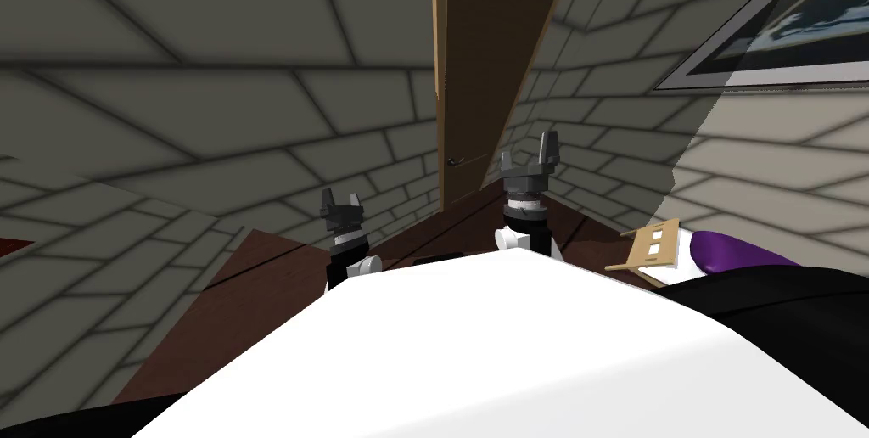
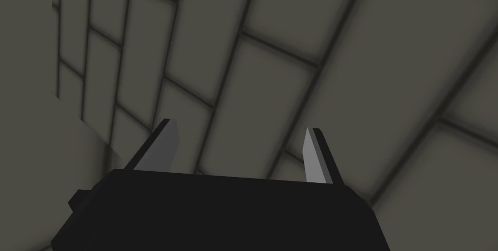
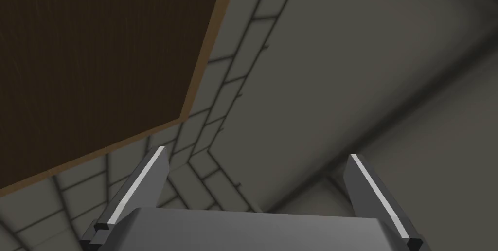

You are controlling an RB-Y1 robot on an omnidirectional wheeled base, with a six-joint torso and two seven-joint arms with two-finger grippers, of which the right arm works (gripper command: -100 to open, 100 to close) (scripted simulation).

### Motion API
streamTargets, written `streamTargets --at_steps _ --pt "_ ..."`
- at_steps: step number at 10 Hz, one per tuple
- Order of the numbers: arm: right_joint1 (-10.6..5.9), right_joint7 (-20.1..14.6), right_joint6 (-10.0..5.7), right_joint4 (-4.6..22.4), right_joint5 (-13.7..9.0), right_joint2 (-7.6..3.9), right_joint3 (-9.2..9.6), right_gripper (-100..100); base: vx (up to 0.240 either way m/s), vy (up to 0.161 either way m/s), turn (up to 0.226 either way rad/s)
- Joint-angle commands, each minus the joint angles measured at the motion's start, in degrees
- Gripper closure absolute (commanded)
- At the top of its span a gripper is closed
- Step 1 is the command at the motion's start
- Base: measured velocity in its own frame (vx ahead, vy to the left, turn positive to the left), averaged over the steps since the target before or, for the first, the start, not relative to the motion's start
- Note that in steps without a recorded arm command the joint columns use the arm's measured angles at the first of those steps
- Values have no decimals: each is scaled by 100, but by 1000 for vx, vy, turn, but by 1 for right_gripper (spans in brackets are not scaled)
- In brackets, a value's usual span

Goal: Pull the door open

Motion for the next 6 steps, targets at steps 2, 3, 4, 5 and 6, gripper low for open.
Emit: streamTargets --at_steps 2,3,4,5,6 --pt "-102 -36 -52 386 -31 -121 -16 -100 75 -82 114" --pt "-141 -50 -72 534 -43 -166 -22 -100 88 -4 71" --pt "-186 -66 -94 703 -57 -217 -28 -100 72 -5 77" --pt "-232 -83 -118 863 -71 -269 -35 -100 66 -23 99" --pt "-289 -103 -146 1044 -89 -331 -44 -100 74 -50 106"
